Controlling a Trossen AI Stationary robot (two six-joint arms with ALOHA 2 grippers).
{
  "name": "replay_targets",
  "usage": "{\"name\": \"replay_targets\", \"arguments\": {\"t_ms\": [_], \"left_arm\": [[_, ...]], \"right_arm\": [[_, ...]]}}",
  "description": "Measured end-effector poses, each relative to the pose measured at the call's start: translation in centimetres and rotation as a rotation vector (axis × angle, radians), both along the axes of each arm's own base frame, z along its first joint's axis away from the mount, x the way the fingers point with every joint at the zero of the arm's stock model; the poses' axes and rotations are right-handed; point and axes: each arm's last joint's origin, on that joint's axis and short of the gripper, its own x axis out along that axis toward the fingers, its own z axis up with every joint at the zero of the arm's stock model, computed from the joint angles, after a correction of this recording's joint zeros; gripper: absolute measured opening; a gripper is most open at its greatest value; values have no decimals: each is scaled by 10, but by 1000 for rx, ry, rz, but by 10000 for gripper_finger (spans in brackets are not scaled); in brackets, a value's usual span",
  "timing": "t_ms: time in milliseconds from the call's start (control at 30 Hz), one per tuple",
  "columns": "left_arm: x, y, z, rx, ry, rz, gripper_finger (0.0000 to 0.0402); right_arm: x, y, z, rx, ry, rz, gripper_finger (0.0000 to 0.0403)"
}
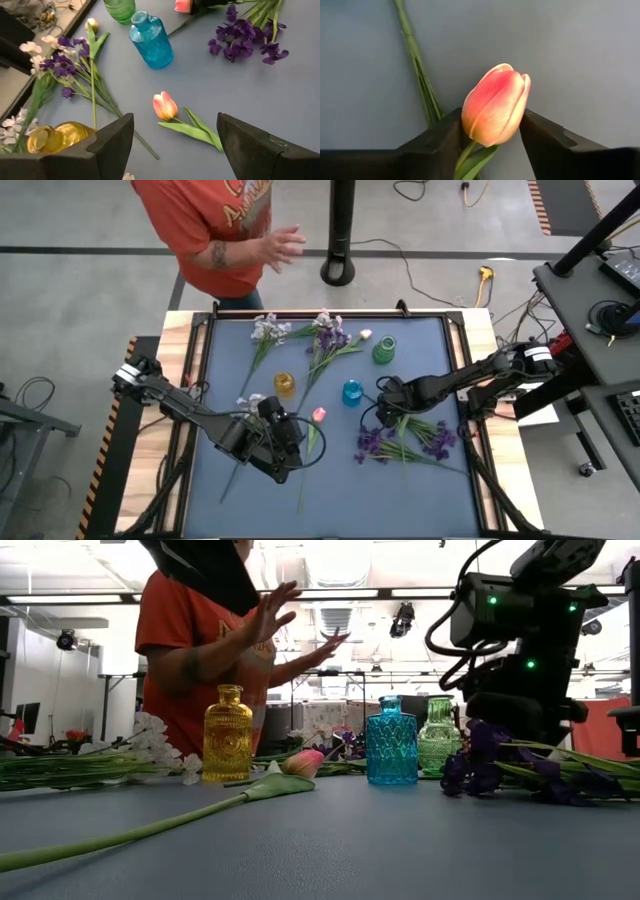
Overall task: Sort flowers into vase by color
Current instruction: Put the bottom right pink tulip into the blue flower vase
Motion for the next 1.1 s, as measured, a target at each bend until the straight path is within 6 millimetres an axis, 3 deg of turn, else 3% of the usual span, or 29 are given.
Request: {"name": "replay_targets", "arguments": {"t_ms": [300,567,800,1100], "left_arm": [[0,0,0,0,-1,1,268],[0,0,0,10,8,-10,268],[0,0,0,6,18,-23,268],[0,-1,-1,-14,29,-35,268]], "right_arm": [[2,-1,3,-20,-21,-5,95],[4,0,8,-14,-38,-5,65],[6,-1,33,-34,-146,26,64],[-9,-4,73,-130,-313,62,64]]}}
